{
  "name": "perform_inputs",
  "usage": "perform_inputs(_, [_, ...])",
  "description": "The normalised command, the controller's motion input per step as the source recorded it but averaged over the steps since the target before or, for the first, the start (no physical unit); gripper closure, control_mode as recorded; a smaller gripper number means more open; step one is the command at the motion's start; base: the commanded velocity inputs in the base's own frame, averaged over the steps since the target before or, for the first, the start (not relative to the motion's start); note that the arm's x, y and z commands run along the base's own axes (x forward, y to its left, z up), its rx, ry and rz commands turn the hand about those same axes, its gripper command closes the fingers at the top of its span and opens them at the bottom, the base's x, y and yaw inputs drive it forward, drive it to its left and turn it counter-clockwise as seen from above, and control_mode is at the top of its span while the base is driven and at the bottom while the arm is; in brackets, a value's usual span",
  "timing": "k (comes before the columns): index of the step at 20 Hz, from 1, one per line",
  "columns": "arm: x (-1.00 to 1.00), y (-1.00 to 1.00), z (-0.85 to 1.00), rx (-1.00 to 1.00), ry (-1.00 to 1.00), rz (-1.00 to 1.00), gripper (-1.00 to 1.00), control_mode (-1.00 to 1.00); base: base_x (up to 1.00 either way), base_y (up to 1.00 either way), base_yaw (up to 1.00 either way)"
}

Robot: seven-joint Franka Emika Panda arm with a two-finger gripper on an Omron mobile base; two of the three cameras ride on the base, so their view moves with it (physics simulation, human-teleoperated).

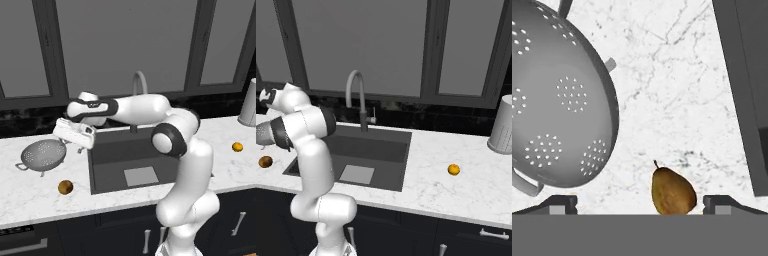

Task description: Put the colander in the sink, put the tangerine, pear in the colander, and turn on the sink faucet and pour water over the colander.

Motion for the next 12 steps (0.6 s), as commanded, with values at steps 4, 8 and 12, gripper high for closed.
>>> perform_inputs(4, [0.46,0.29,-0.19,-0.04,0.00,0.02,-1.00,-1.00,0.00,0.00,0.00])
perform_inputs(8, [0.33,0.34,-0.16,-0.18,0.03,0.00,-1.00,-1.00,0.00,0.00,0.00])
perform_inputs(12, [0.13,0.32,-0.25,-0.26,0.01,0.00,-1.00,-1.00,0.00,0.00,0.00])
